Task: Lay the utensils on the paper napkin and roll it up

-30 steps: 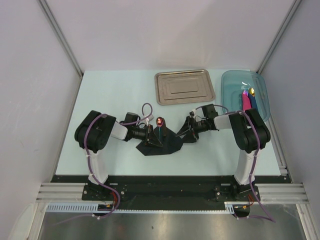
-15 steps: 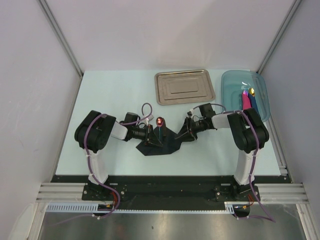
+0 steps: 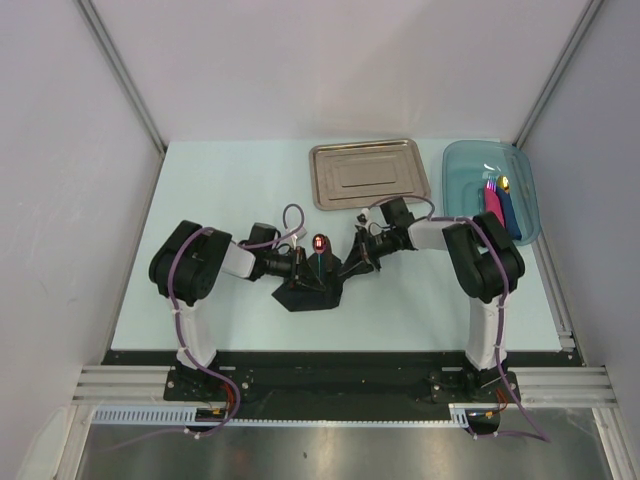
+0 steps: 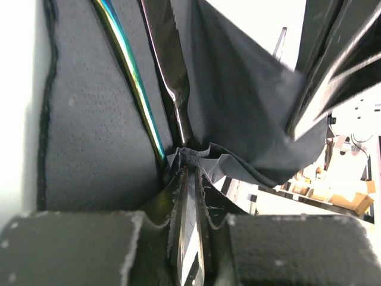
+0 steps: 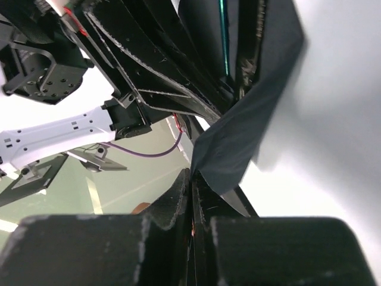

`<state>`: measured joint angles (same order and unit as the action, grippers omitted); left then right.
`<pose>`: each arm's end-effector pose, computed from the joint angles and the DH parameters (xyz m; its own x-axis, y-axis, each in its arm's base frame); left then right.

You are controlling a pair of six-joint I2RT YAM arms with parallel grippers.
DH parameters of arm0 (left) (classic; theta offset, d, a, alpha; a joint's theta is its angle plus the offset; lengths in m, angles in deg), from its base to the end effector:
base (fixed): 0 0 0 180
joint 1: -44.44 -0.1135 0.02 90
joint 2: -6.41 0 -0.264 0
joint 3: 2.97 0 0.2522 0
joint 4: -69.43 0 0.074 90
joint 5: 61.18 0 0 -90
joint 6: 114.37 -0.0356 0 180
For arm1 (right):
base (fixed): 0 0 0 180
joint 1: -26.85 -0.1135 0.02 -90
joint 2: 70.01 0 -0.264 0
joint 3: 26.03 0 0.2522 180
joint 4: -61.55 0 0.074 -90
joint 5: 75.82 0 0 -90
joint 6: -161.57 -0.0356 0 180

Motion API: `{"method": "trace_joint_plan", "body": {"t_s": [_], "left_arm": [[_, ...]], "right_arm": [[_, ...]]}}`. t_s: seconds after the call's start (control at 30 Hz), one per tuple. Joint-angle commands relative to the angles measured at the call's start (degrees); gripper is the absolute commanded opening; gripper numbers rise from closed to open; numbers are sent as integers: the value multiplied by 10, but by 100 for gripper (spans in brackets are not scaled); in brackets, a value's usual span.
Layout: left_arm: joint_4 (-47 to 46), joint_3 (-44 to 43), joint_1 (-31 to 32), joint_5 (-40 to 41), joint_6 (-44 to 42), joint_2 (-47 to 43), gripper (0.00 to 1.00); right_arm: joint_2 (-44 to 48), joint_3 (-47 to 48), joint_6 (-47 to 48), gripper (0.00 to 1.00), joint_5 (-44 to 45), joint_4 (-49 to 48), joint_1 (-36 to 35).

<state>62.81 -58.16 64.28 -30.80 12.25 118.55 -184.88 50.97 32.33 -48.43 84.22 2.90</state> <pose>0.2866 -0.1361 0.0758 -0.9925 0.0374 -0.1163 0.1216 0.3876 -0.9138 0.3295 0.1809 0.1195 -0.9869 -0.1199 0.1081 0.0496 0.4119 0.9099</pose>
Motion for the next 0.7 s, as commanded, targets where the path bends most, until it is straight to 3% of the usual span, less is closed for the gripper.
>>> {"method": "trace_joint_plan", "body": {"t_s": [0.0, 0.47, 0.67], "left_arm": [[0, -23, -9, 25, -15, 0, 14], [30, -31, -11, 21, -31, -30, 16], [135, -37, -29, 27, -96, -78, 24]], "right_arm": [[-19, 16, -36, 5, 5, -36, -21], [-59, 38, -93, 5, 47, -100, -65], [-74, 55, -62, 5, 83, -45, -65]]}}
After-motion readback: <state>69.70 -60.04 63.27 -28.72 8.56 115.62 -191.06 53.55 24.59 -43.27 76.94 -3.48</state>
